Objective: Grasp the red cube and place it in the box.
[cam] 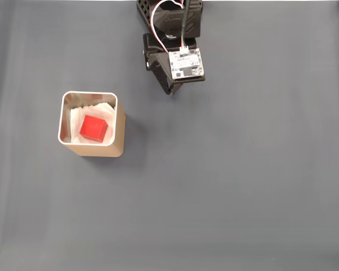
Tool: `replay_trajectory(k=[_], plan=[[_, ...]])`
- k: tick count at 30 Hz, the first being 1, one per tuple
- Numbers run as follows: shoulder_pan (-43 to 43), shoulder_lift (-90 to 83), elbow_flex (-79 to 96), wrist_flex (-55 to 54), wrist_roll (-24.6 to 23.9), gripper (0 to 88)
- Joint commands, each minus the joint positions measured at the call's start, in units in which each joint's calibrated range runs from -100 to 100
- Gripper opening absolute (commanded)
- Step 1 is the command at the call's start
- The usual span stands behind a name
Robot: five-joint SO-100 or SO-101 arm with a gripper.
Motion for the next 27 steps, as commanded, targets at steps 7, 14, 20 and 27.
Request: replay_trajectory(k=[7,14,20,27], plan=[[-0.3,-6.6,6.8,-0.6,-1.8,0.2],[-1.1,-7.0,6.8,1.9,-6.0,0.2],[-1.1,-7.0,6.8,8.5,-6.5,0.1],[-1.1,-7.0,6.8,15.0,-6.6,0.6]])
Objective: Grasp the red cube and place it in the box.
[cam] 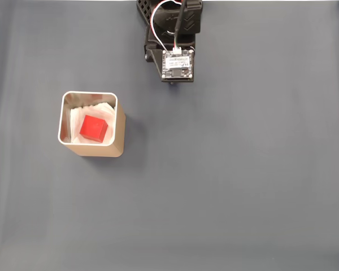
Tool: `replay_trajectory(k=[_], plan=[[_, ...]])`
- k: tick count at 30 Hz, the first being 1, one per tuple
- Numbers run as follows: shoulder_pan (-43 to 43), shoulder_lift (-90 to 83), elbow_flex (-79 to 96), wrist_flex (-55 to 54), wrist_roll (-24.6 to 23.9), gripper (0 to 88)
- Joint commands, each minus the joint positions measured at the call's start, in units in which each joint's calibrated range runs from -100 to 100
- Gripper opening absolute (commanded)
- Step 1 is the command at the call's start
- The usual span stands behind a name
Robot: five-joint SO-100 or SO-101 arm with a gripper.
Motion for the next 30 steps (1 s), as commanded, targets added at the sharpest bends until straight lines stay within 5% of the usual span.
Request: replay_trajectory(k=[1,30], plan=[[-0.2,-0.7,0.6,3.3,-0.7,0.8],[0.7,-0.7,0.6,9.9,2.4,0.8]])
